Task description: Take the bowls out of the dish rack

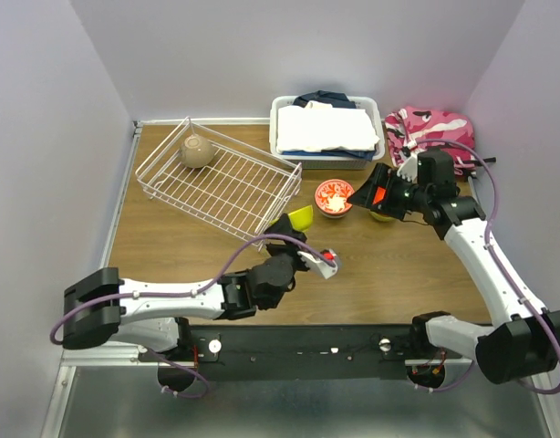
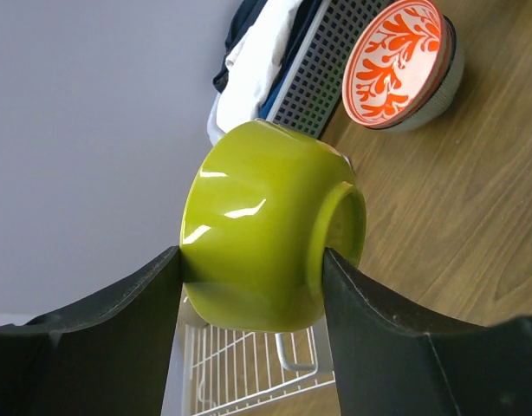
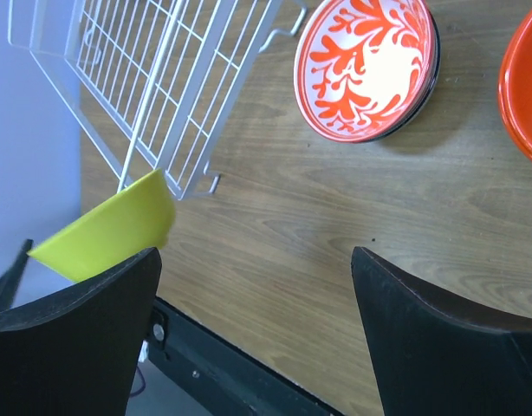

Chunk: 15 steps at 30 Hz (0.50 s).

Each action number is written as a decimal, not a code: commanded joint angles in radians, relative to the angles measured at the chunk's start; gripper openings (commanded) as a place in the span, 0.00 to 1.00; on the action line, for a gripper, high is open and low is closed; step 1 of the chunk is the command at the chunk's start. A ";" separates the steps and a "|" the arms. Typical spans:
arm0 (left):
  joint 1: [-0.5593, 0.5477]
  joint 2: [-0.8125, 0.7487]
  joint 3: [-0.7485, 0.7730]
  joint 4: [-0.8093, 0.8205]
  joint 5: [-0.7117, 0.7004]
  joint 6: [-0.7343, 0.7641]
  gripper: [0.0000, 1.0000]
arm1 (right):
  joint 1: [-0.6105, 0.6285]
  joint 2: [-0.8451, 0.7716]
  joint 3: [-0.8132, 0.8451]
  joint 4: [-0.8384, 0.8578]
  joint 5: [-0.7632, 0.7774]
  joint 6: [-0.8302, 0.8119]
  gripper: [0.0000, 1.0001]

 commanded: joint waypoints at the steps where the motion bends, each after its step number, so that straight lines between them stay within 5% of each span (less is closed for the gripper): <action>1: -0.061 0.076 -0.028 0.229 -0.108 0.163 0.57 | 0.018 0.050 0.057 -0.105 -0.032 -0.023 0.96; 15: -0.176 0.217 -0.089 0.290 -0.117 0.174 0.57 | 0.136 0.233 0.211 -0.194 -0.004 -0.030 0.93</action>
